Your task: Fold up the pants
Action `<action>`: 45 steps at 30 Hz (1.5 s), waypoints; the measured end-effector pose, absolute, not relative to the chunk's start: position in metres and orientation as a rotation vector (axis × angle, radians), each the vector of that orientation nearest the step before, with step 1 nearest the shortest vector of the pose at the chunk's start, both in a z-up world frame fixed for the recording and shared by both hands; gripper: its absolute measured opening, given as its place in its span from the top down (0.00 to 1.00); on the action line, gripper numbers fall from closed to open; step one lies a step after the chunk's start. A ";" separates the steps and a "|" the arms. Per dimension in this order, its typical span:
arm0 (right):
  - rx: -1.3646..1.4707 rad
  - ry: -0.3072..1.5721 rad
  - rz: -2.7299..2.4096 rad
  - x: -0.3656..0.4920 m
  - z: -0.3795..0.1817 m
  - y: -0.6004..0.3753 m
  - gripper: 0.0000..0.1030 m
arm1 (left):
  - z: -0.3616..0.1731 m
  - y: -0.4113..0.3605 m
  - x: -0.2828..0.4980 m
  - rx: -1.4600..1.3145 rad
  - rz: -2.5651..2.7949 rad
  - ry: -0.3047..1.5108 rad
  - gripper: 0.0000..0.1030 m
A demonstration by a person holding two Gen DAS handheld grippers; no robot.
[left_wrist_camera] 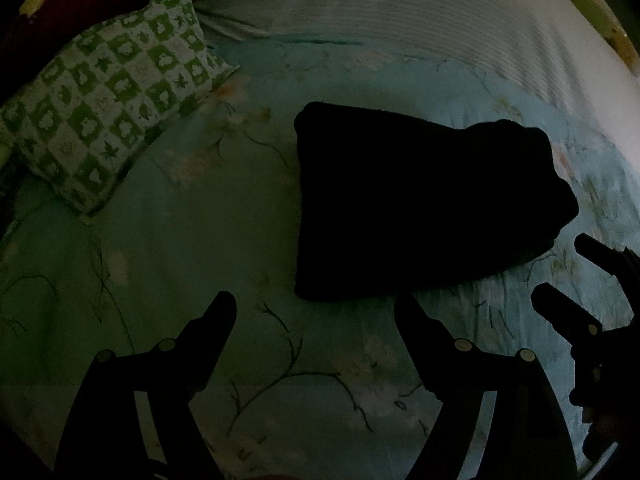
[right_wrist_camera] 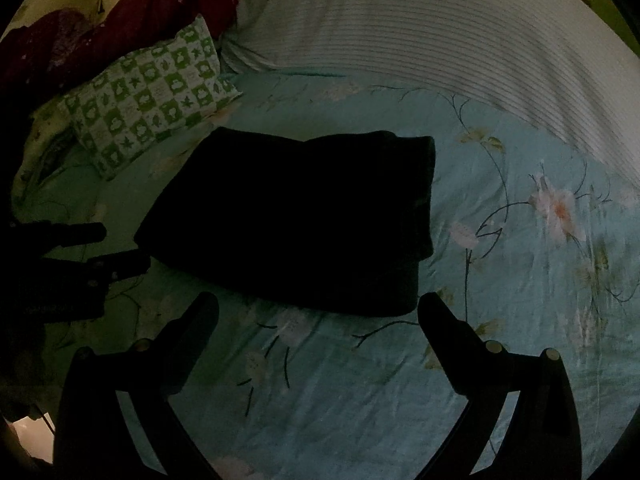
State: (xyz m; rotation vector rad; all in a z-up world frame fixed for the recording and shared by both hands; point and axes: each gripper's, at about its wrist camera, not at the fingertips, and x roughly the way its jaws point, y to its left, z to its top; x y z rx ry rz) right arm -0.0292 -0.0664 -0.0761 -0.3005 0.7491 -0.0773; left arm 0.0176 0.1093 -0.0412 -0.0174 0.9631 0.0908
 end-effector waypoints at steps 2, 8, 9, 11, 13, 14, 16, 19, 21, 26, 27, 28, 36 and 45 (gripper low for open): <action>-0.297 0.739 -0.057 -0.030 -0.077 -0.065 0.03 | -0.041 0.109 0.018 -0.010 0.090 0.957 0.21; -0.301 0.729 -0.049 -0.030 -0.079 -0.061 0.03 | -0.039 0.107 0.017 0.001 0.084 0.945 0.20; -0.301 0.728 -0.051 -0.029 -0.079 -0.061 0.03 | -0.039 0.108 0.018 0.002 0.083 0.944 0.20; -0.300 0.727 -0.052 -0.030 -0.078 -0.061 0.03 | -0.039 0.107 0.018 0.005 0.082 0.941 0.20; -0.299 0.724 -0.052 -0.030 -0.078 -0.060 0.03 | -0.039 0.106 0.018 0.005 0.081 0.941 0.20; -0.299 0.722 -0.052 -0.029 -0.078 -0.060 0.03 | -0.038 0.106 0.018 0.006 0.080 0.940 0.20; -0.298 0.720 -0.051 -0.030 -0.077 -0.061 0.03 | -0.038 0.106 0.018 0.007 0.081 0.939 0.20; -0.298 0.719 -0.049 -0.029 -0.077 -0.063 0.03 | -0.038 0.105 0.018 0.009 0.079 0.937 0.20; -0.295 0.715 -0.051 -0.030 -0.076 -0.063 0.03 | -0.037 0.104 0.018 0.013 0.077 0.935 0.20; -0.290 0.708 -0.054 -0.031 -0.074 -0.063 0.03 | -0.035 0.102 0.016 0.018 0.072 0.926 0.20; -0.290 0.707 -0.053 -0.031 -0.073 -0.063 0.03 | -0.035 0.102 0.016 0.019 0.071 0.925 0.20; -0.289 0.706 -0.050 -0.031 -0.073 -0.064 0.03 | -0.035 0.102 0.016 0.020 0.071 0.924 0.20; -0.293 0.706 -0.057 -0.031 -0.072 -0.062 0.03 | -0.033 0.101 0.015 0.022 0.068 0.922 0.20; -0.291 0.703 -0.054 -0.030 -0.069 -0.061 0.03 | -0.032 0.101 0.015 0.025 0.064 0.927 0.20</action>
